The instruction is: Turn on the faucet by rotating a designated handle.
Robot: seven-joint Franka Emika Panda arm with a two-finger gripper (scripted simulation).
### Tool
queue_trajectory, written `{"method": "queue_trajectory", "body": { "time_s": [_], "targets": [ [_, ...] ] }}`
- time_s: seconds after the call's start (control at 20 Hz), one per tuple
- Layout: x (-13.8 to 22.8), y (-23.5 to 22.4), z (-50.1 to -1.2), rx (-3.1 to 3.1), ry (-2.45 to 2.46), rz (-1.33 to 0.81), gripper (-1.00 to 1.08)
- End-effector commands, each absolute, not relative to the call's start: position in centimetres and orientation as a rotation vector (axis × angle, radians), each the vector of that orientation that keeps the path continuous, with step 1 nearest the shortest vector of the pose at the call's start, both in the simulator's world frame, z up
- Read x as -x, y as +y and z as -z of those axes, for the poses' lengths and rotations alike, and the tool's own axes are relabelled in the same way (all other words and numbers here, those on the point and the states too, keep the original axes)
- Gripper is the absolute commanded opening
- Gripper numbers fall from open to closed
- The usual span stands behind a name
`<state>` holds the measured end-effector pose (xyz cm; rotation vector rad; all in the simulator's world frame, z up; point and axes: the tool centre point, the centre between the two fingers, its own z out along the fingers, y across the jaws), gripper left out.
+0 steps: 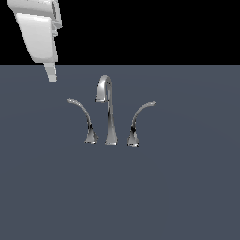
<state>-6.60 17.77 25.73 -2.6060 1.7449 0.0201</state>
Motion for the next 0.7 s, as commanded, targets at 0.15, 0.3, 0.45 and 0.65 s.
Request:
{"method": "queue_trajectory", "body": {
  "time_s": [0.15, 0.3, 0.45, 0.65],
  "targets": [
    [4.3, 17.8, -24.0, 2.516, 1.873, -0.016, -1.00],
    [3.0, 17.7, -22.9, 2.462, 1.945, -0.013, -1.00],
    [1.7, 17.5, -21.9, 2.403, 2.020, -0.010, -1.00],
    [-0.2, 17.1, -20.4, 2.317, 2.120, -0.006, -1.00]
  ]
}}
